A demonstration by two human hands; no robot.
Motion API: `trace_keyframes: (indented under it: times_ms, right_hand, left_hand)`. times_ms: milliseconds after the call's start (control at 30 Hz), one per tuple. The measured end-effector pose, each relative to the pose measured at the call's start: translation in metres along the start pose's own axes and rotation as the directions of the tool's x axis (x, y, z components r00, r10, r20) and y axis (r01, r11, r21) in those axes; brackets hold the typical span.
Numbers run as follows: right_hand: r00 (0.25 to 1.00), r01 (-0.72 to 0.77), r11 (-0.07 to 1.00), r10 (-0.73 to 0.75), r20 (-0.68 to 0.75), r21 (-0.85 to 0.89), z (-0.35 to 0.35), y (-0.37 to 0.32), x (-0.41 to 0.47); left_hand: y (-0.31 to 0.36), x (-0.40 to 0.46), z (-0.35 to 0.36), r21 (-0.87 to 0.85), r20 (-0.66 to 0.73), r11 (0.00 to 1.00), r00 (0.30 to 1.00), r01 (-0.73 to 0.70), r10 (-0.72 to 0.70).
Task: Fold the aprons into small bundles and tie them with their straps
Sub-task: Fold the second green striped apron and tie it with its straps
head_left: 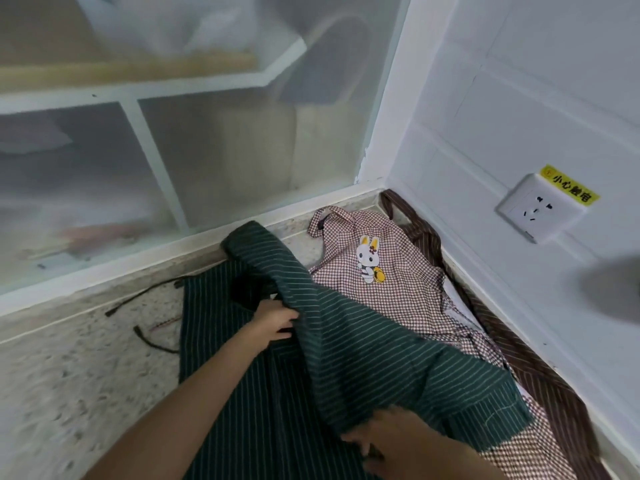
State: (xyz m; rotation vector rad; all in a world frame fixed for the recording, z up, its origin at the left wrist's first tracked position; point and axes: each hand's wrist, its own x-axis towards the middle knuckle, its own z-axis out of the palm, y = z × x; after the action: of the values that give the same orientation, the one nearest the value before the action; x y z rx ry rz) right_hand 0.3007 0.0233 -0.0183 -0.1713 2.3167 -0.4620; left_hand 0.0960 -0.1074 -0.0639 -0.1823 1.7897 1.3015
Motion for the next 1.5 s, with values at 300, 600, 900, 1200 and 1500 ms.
trace_keyframes:
  times_ms: [300, 600, 900, 1200, 1500]
  right_hand:
    - [0.914, -0.204, 0.977, 0.165, -0.371, -0.066, -0.020, -0.023, 0.095]
    - [0.820, 0.037, 0.768, 0.342, -0.458, 0.639, -0.115, 0.040, 0.052]
    - [0.636, 0.143, 0.771, 0.409, -0.654, 0.621, -0.148, 0.023, -0.011]
    - [0.732, 0.023, 0.927, 0.239, -0.638, 0.373, -0.080, -0.023, -0.080]
    - [1.000, -0.006, 0.996, 0.005, -0.016, -0.085, -0.010, -0.126, -0.056]
  left_hand:
    - [-0.027, -0.030, -0.093, -0.205, -0.086, 0.978, 0.995, 0.037, -0.055]
    - [0.033, -0.032, -0.085, 0.267, -0.059, 0.927, 0.956, -0.262, 0.287]
    - [0.057, -0.020, -0.005, -0.510, 0.389, 0.801, 0.915, 0.313, -0.110]
    - [0.016, -0.090, -0.013, -0.759, -0.015, 0.649, 0.995, 0.053, -0.099]
    - [-0.104, -0.216, -0.079, 0.250, -0.137, 0.878, 0.883, -0.408, 0.449]
